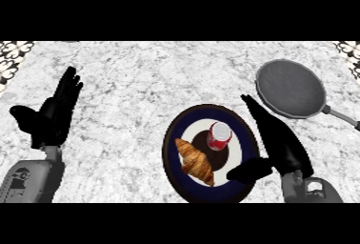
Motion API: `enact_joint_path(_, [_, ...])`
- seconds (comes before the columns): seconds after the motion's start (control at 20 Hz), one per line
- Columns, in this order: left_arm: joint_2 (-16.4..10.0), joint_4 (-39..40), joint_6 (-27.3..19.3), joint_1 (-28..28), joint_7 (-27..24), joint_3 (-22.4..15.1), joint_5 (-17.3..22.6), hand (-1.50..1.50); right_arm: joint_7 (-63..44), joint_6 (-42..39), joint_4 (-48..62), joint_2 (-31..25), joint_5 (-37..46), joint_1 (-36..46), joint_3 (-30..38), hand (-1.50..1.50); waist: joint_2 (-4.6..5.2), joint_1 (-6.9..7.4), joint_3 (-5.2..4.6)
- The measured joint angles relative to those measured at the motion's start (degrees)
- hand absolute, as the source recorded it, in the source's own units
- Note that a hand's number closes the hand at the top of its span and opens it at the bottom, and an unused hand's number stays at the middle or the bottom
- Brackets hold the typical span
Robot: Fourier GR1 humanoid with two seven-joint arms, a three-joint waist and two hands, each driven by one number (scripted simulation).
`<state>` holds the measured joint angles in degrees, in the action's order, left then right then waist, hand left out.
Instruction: Pick the can from the plate and place it in the pan
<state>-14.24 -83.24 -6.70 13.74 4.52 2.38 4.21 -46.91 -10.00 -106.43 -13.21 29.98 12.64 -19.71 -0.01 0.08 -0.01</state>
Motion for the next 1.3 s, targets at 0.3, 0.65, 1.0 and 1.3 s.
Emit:
enact_joint_path(0.3, [0.49, -0.46, 0.76, -0.8, -0.56, 0.59, -0.79, 0.0, -1.33, -3.96, 3.95, 1.05, 2.81, 1.37, -0.07, -1.5, -0.01, 0.01, -0.01])
enact_joint_path(0.65, [1.36, 1.8, 1.69, 0.77, -1.35, 1.87, -1.61, 0.0, -2.24, -7.01, 8.52, 5.28, 5.23, 4.34, 0.84, -1.5, 0.03, -0.03, 0.0])
enact_joint_path(1.0, [1.68, 0.65, 2.46, 0.26, -0.52, 2.87, -1.85, 0.0, 0.14, -7.26, 14.34, 7.67, 8.51, 5.47, 1.73, -1.5, 0.0, 0.04, 0.0])
enact_joint_path(1.3, [2.54, -1.08, 2.57, -0.88, -0.16, 2.7, -2.91, 0.0, 3.21, -9.29, 17.31, 8.04, 8.94, 4.68, 3.4, -1.5, 0.0, 0.01, 0.01])
